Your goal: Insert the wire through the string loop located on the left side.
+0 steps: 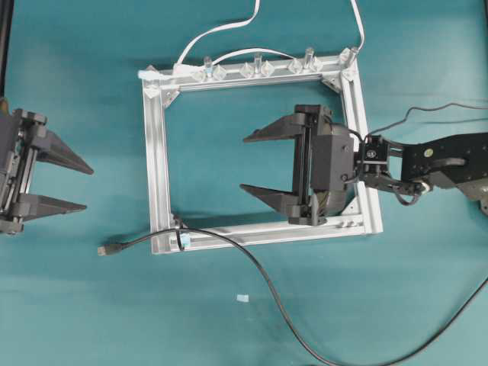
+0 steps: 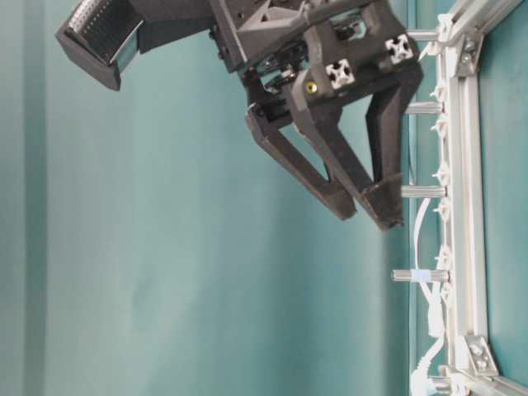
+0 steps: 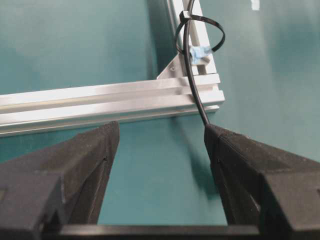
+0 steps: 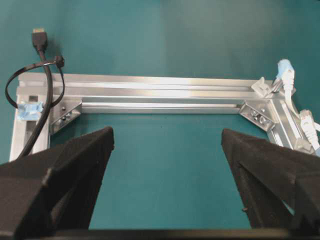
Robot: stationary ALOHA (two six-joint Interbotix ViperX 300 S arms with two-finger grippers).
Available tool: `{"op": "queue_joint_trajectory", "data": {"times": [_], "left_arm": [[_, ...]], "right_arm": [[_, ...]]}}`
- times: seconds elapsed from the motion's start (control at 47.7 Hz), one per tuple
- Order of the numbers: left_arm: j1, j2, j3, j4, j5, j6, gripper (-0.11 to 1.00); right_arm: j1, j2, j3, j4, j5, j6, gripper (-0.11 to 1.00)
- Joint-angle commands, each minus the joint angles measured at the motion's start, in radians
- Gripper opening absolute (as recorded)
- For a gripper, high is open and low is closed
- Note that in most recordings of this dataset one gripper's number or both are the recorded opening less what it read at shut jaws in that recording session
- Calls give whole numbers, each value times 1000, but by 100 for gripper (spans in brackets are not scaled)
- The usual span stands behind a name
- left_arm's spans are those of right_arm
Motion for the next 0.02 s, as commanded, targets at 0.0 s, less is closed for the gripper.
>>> {"op": "queue_joint_trajectory", "data": {"times": [0.0], "left_arm": [[3, 5, -11, 2, -5, 5, 70]], "right_arm": [[-2, -28, -9, -3, -9, 2, 96]]}}
